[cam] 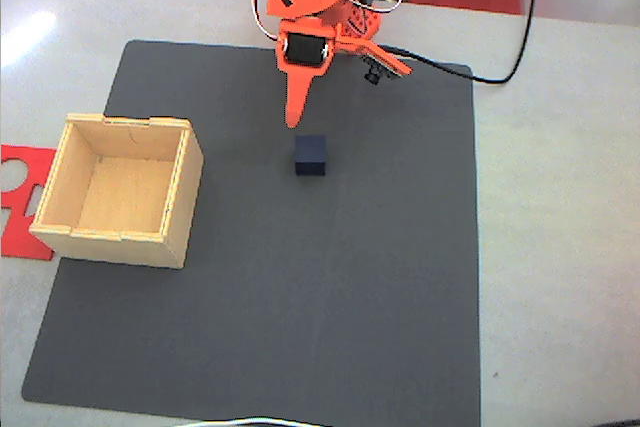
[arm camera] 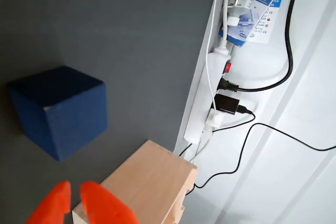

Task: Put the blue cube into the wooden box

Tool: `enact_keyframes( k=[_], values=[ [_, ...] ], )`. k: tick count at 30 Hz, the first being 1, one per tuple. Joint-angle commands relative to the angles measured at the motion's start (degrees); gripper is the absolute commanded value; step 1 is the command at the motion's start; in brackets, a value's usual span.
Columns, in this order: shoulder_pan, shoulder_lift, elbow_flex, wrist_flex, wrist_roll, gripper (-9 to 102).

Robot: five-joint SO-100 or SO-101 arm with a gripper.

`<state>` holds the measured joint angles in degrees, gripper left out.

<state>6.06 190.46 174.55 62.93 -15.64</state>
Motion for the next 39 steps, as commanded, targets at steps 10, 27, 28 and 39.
enact_keyframes(
  k=[10, 27, 28, 39],
  values=[
    [-0.6, 0.8, -0.3, -0.2, -0.4, 1],
    [-1.5, 0.0, -1.5, 0.5, -0.8, 11],
    [-1.9, -2.3, -2.6, -0.4, -0.4, 12],
    [-7.2, -65.6, -48.4, -5.3, 7.6, 18]
  ],
)
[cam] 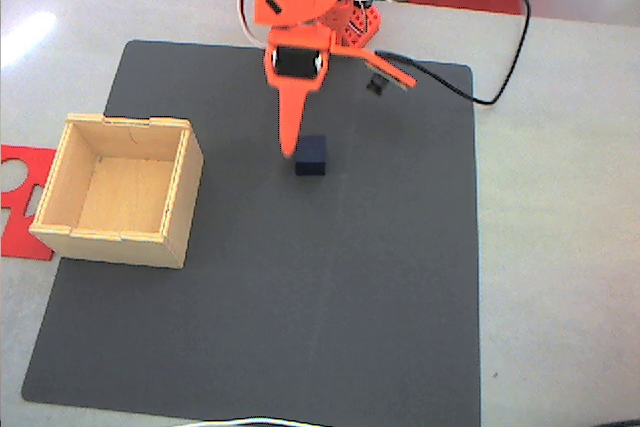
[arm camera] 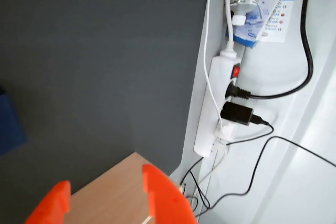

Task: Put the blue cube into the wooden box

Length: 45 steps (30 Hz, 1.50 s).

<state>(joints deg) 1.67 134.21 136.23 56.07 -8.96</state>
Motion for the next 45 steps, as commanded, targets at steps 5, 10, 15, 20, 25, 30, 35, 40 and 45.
enact_keyframes(
  k=[5, 10, 15, 20, 25, 30, 35, 40, 45],
  values=[
    [-11.1, -14.5, -14.5, 10.6, 2.8, 23],
    [-8.9, -25.8, -24.2, 23.9, -0.3, 27],
    [-4.3, -31.6, -31.1, 31.4, -4.0, 27],
    [-1.1, -36.6, -33.2, 35.4, -6.6, 27],
    [3.0, -42.8, -33.0, 33.9, -7.9, 25],
    [3.9, -47.8, -33.0, 31.0, -8.6, 25],
    [2.5, -51.9, -33.0, 27.8, -8.8, 24],
    [-0.3, -54.6, -33.4, 26.4, -8.4, 24],
    [-4.1, -54.6, -33.2, 26.6, -8.3, 13]
  ],
)
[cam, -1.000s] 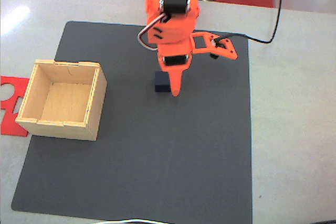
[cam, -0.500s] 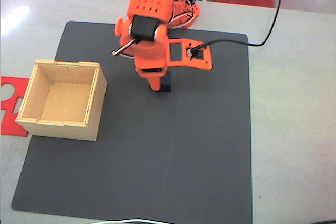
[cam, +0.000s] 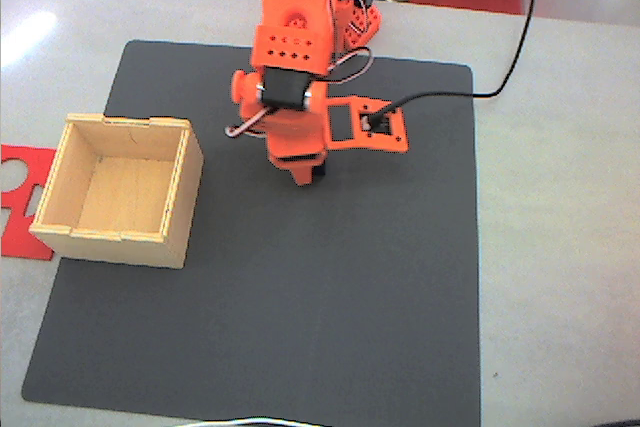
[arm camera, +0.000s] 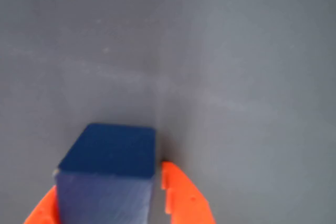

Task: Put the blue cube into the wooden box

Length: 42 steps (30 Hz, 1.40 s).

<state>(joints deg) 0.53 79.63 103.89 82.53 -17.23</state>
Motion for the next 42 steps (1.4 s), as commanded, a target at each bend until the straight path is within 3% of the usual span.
enact_keyframes(
  k=[1, 2, 10, 16, 27, 42],
  values=[
    [-3.5, 0.0, -1.0, 0.3, 0.0, 7],
    [-3.9, -0.1, -1.1, 0.3, 0.4, 1],
    [-2.7, 0.9, -7.0, 5.4, -0.4, 0],
    [8.3, 0.6, -35.3, 20.7, -4.4, 0],
    [27.6, 5.6, -55.7, 20.1, -11.9, 0],
    [33.3, 3.3, -55.7, 9.7, -12.9, 0]
  ],
)
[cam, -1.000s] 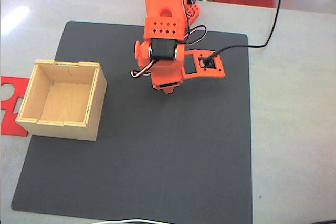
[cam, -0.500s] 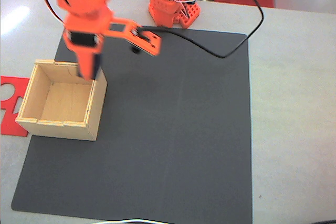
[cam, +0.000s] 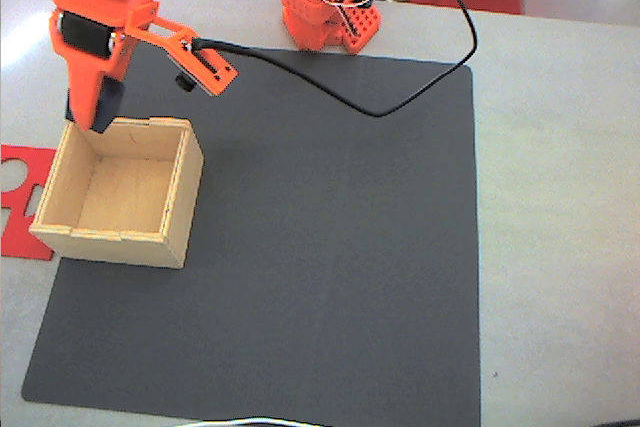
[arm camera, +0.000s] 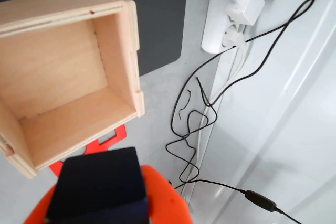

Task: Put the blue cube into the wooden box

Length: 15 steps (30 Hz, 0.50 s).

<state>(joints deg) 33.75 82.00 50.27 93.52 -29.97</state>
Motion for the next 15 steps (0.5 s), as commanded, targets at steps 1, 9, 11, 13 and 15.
enact_keyframes(
  k=[1, 9, 11, 13, 15],
  values=[
    [0.1, 0.1, -2.1, -1.5, 0.1, 0],
    [0.2, -7.8, -2.1, -1.9, 2.0, 0],
    [0.4, -9.6, -2.1, -2.4, 2.2, 0],
    [0.6, -11.0, -2.1, -3.1, 2.3, 0],
    [0.8, -12.3, -2.1, -3.5, 2.3, 0]
  ],
)
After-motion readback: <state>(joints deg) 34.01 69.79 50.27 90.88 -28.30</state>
